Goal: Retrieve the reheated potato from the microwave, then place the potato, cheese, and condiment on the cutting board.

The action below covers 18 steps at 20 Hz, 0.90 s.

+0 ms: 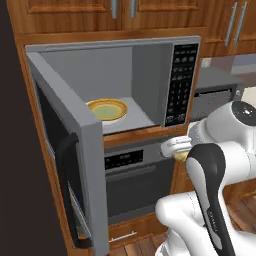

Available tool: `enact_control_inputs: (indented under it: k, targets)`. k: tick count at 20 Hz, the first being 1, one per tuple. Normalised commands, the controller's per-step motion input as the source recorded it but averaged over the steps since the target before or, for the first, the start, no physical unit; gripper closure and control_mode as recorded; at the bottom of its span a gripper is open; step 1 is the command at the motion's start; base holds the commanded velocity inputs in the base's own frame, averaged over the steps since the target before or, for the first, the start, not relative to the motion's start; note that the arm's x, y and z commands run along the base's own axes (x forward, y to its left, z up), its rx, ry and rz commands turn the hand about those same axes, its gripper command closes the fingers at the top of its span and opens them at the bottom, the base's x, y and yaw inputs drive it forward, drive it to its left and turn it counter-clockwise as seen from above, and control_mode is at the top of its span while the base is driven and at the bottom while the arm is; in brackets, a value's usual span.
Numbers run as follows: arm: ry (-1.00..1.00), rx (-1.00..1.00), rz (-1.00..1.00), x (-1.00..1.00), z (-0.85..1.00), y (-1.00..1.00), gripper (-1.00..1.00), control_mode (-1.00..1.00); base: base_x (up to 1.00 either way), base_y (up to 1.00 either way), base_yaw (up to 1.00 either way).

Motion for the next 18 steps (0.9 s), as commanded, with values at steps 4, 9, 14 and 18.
enact_control_inputs:
  k: [4, 9, 14, 18]
  targets:
    - [0.00, 0.00, 0.00, 0.00, 0.00, 0.00, 1.00, 1.00, 0.00, -0.01, -0.82]
    - [0.00, 0.00, 0.00, 0.00, 0.00, 0.00, 1.00, 1.00, 0.00, -0.03, -0.87]
    - [0.00, 0.00, 0.00, 0.00, 0.00, 0.00, 1.00, 1.00, 0.05, -0.06, -0.75]
    - [0.00, 0.00, 0.00, 0.00, 0.00, 0.00, 1.00, 1.00, 0.45, -0.20, -0.36]
